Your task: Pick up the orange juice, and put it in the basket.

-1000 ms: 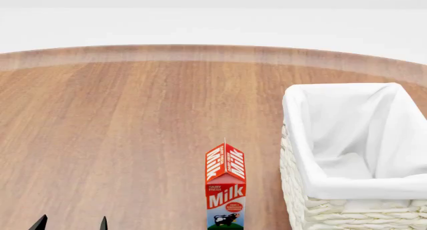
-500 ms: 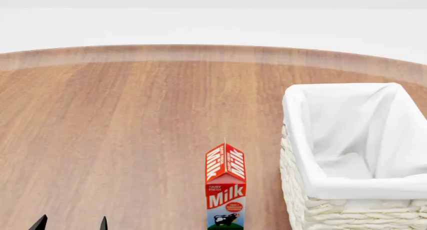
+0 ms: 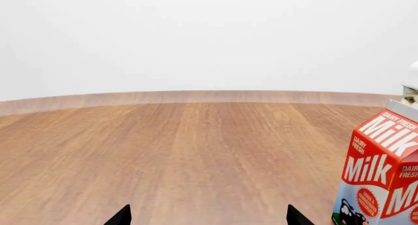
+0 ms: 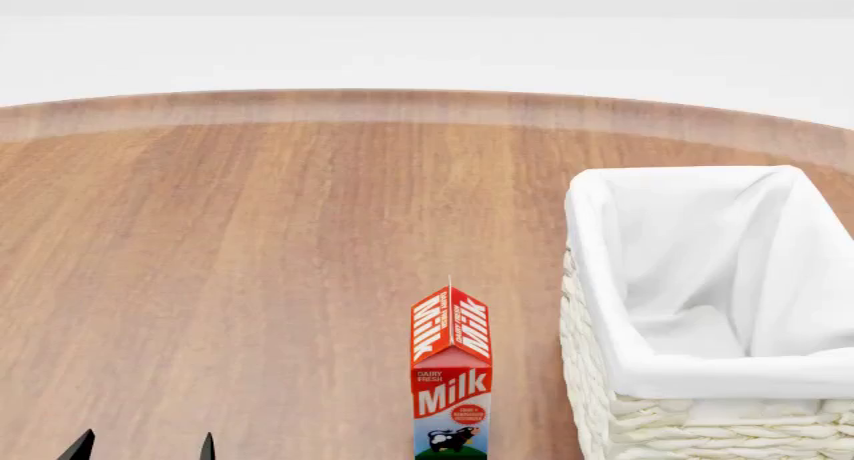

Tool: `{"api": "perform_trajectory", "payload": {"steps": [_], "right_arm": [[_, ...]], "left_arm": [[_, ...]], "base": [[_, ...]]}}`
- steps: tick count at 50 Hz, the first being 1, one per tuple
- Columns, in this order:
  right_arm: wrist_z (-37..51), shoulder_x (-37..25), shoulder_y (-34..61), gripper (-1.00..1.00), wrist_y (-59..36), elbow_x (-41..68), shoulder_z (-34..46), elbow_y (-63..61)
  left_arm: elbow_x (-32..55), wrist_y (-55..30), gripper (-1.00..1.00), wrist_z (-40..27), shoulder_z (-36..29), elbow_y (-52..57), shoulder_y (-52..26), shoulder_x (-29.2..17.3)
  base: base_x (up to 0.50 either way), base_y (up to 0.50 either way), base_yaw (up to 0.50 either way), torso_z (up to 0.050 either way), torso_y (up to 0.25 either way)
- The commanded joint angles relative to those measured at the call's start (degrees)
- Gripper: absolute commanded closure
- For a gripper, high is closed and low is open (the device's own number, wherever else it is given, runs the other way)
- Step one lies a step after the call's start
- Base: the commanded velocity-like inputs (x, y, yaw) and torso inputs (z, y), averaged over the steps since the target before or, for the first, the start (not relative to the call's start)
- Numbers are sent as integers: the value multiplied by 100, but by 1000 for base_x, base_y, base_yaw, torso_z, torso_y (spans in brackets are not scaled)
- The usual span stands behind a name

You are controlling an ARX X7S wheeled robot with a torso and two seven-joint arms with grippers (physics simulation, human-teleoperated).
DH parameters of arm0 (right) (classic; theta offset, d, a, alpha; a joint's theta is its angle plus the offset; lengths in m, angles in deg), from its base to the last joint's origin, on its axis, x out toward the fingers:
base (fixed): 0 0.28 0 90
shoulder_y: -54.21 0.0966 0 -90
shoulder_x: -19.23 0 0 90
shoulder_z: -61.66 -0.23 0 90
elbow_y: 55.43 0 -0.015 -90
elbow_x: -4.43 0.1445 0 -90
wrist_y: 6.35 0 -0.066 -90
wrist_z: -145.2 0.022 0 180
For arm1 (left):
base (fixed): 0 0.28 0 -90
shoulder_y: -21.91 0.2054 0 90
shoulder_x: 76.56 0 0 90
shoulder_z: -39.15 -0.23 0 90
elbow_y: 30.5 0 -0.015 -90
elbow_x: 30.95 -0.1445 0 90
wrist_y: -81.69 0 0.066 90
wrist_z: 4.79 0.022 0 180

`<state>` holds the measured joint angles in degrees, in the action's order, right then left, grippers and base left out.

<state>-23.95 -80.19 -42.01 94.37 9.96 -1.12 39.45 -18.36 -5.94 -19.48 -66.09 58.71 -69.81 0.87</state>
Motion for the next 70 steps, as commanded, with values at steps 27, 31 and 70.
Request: {"api": "perform_trajectory", "payload": {"steps": [27,31,70], "right_arm": [[91,75,326,-100,16,85,154,380],[103,81,364,-100,34,83,168,448],[196,144,691,-100,101,170,293,965]], "left_arm": [[63,25,-100,-74,-83,-8,-19,-63],[70,27,-100,-82,-91,-9,-20,-69],[137,55,-100,-161,-181,-18,-42,-136]], "base": [[0,0,0,0,0],[0,0,0,0,0],[0,0,0,0,0]]}}
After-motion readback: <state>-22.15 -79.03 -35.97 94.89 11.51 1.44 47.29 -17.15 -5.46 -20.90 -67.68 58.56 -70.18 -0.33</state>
